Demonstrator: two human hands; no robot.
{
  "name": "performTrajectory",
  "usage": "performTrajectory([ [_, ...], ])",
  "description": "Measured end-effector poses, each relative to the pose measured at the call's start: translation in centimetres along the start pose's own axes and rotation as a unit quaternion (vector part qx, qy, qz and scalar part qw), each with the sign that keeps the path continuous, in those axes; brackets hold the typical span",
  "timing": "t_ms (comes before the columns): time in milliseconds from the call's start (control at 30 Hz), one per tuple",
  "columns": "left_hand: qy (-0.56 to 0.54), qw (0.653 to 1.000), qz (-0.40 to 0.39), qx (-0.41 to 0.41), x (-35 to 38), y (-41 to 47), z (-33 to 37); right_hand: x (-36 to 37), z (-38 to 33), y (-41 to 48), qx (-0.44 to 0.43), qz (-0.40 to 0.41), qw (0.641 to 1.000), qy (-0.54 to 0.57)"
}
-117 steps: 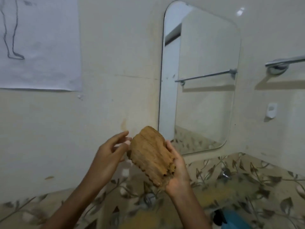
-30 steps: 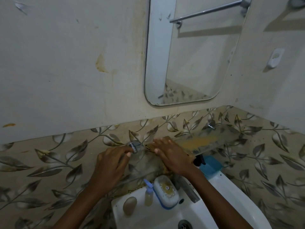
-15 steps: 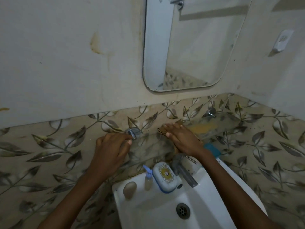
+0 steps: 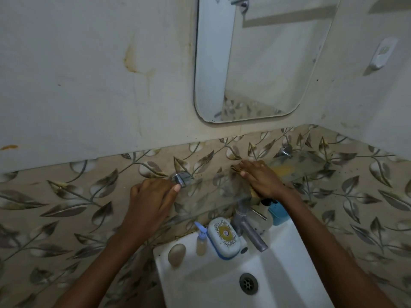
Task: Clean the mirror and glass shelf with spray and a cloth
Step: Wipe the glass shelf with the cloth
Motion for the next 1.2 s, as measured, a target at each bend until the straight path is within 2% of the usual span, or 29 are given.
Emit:
performTrajectory([
  [100,0.006,1.0,0.0,-0.002,0.0,0.0,0.1,-0.1,0.7,-1.7,-0.065,-0.012,0.997,0.038],
  [167,0.0,1.0,0.002,-0.004,0.0,0.0,0.0,-1.0,2.5,-2.7,-0.076,-0.008,0.995,0.065],
  [300,0.004,1.0,0.009,-0.01,-0.1,0.0,0.1,-2.4,6.1,-1.3,0.018,0.031,0.999,0.029],
  [433,0.01,1.0,0.007,-0.006,0.0,0.0,0.1,-1.7,4.6,1.3,0.066,0.037,0.997,-0.017],
  [567,0.005,1.0,0.011,0.003,0.1,0.1,-0.1,-0.8,3.2,-0.2,-0.008,0.018,1.0,0.017],
  [667,-0.01,1.0,0.017,0.0,0.1,0.0,-0.2,-1.1,4.8,-2.7,-0.064,0.007,0.997,0.05],
  [733,-0.007,1.0,0.024,-0.001,0.0,0.0,-0.2,-2.2,6.9,-2.6,-0.039,0.019,0.997,0.058],
  [800,-0.001,1.0,0.027,0.0,0.0,-0.1,-0.2,-3.0,8.2,-1.3,0.022,0.026,0.999,0.041],
  [900,-0.002,1.0,0.027,-0.002,-0.1,-0.2,-0.1,-3.4,8.0,1.1,0.078,0.04,0.996,0.029],
  [967,-0.001,1.0,0.026,-0.002,-0.1,-0.1,-0.1,-3.1,7.2,1.5,0.067,0.042,0.997,0.023],
  [1133,0.0,1.0,0.03,0.0,0.0,0.0,-0.1,-2.5,7.6,-1.5,-0.023,0.027,0.999,0.029],
  [1200,0.008,0.999,0.041,0.0,-0.1,-0.1,-0.2,-3.1,9.5,-2.4,-0.016,0.044,0.998,0.048],
])
Point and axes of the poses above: each hand's wrist, its own y-axis towards the middle knuckle, its own x-axis out of the palm, z = x × y, the point moved 3 cm from there along y, towards the middle knuckle, and after that the axes turned 5 degrees about y, right-handed, at the moved point
